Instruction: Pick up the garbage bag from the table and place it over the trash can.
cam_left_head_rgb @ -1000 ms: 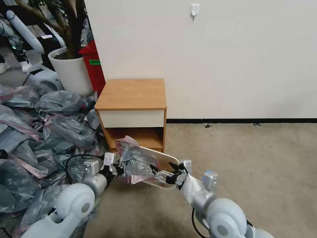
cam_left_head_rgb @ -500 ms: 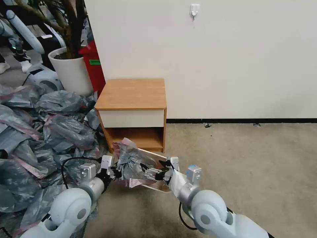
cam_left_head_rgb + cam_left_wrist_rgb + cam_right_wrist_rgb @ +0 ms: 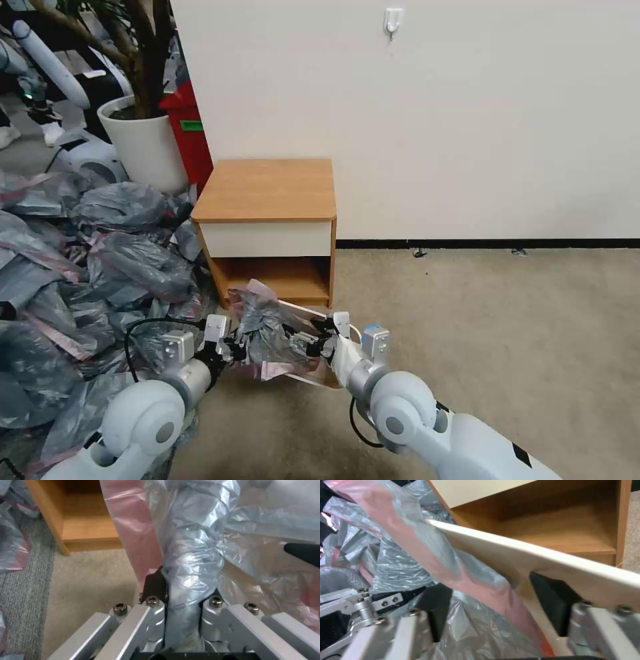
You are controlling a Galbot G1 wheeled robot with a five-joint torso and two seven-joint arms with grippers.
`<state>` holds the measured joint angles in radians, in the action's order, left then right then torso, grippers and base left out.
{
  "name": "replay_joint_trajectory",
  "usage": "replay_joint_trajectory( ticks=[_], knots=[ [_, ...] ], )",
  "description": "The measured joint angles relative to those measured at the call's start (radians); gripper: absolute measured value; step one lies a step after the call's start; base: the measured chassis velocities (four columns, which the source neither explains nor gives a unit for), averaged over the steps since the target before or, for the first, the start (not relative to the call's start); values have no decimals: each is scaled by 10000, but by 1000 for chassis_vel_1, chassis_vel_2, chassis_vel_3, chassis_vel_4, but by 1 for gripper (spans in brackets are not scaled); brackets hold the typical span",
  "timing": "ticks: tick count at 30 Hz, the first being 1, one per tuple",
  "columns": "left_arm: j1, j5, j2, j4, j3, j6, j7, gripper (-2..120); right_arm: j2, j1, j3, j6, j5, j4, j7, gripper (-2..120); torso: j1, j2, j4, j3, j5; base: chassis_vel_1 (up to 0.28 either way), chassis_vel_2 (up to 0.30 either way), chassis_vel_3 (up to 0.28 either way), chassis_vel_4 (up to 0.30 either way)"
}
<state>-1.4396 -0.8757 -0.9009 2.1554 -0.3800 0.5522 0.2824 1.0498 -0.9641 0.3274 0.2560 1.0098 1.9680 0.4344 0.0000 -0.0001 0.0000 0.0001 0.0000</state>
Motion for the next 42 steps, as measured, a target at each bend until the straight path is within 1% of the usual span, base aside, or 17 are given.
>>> replay_joint_trajectory(
  ticks=[1, 4, 5, 8, 9, 10, 11, 13, 14, 15, 17, 23, 29, 34, 37, 41, 42],
  knots=[
    [0, 0, 0, 0, 0, 0, 0, 10, 0, 0, 0, 0, 0, 0, 0, 61, 0, 0, 0, 0, 0, 0, 0, 0, 0],
    [63, 0, -5, -55, 63, 0, 4, 10, -19, 12, 48, -22, 5, -25, -12, 47, 0, 1, 0, 0, 0, 0, 0, 0, 0],
    [63, 0, -5, -55, 63, 0, 4, 10, -19, 12, 48, -22, 5, -25, -12, 47, 0, 1, 0, 0, 0, 0, 0, 0, 0],
    [110, -4, -14, -77, 121, 0, 8, 10, -28, 83, 123, -34, 4, -93, -23, 31, 0, 0, 0, 0, 0, 0, 0, 0, 0],
    [110, -4, -14, -77, 121, 0, 8, 10, -28, 83, 123, -34, 4, -93, -23, 31, 0, 0, 0, 0, 0, 0, 0, 0, 0],
    [110, -5, -16, -78, 128, 0, 10, 10, -29, 120, 163, -41, 2, -124, -25, 26, 0, 0, 0, 0, 0, 0, 0, 0, 0],
    [107, -5, -15, -77, 129, 0, 10, 10, -29, 130, 171, -42, 0, -131, -25, 25, 0, 0, 0, 0, 0, 0, 0, 0, 0],
    [76, -6, -17, -74, 129, 0, 13, 10, -19, 163, 186, -62, -4, -155, -26, 14, -1, 0, 0, 0, 0, 0, 0, 0, 0],
    [76, -6, -17, -74, 129, 0, 13, 10, -19, 163, 186, -62, -4, -155, -26, 14, -1, 0, 0, 0, 0, 0, 0, 0, 0],
    [64, -7, -21, -74, 129, 0, 14, 10, -17, 164, 187, -90, -13, -156, -25, 11, -1, 1, 0, 0, 0, 0, 0, 0, 0],
    [47, -7, -33, -76, 131, 2, 15, 10, -42, 150, 188, -166, -29, -141, -32, 0, -1, 0, 1, 0, 0, 0, 0, 0, 0],
    [64, 6, -59, -194, 174, 2, 17, 10, -128, 51, 184, -297, -33, 2, -89, 0, -1, 0, 0, 0, 0, 0, 0, 0, 0],
    [140, 99, -65, -475, 281, 1, 23, 10, -296, -54, 71, -315, 118, 523, -125, 0, -1, 2, 0, 0, 0, 0, 0, 0, 0],
    [143, 246, -122, -589, 403, 0, 23, 10, -434, 177, -25, -194, 564, 855, -111, 0, -1, 2, 0, -1, 0, 0, 0, 0, 0],
    [123, 332, -154, -600, 458, 0, 4, 10, -444, 449, -51, -137, 868, 845, -64, 0, -1, 2, 0, 0, 0, 0, 0, 0, 0],
    [14, 503, -176, -599, 476, -19, -196, 10, -424, 1003, -109, -16, 1622, 581, 166, 0, -1, 2, 0, -1, 0, 0, 0, 0, 0],
    [14, 503, -176, -599, 476, -19, -196, 10, -424, 1003, -109, -16, 1622, 581, 166, 0, -1, 2, 0, -1, 0, 0, 0, 0, 0]
  ],
)
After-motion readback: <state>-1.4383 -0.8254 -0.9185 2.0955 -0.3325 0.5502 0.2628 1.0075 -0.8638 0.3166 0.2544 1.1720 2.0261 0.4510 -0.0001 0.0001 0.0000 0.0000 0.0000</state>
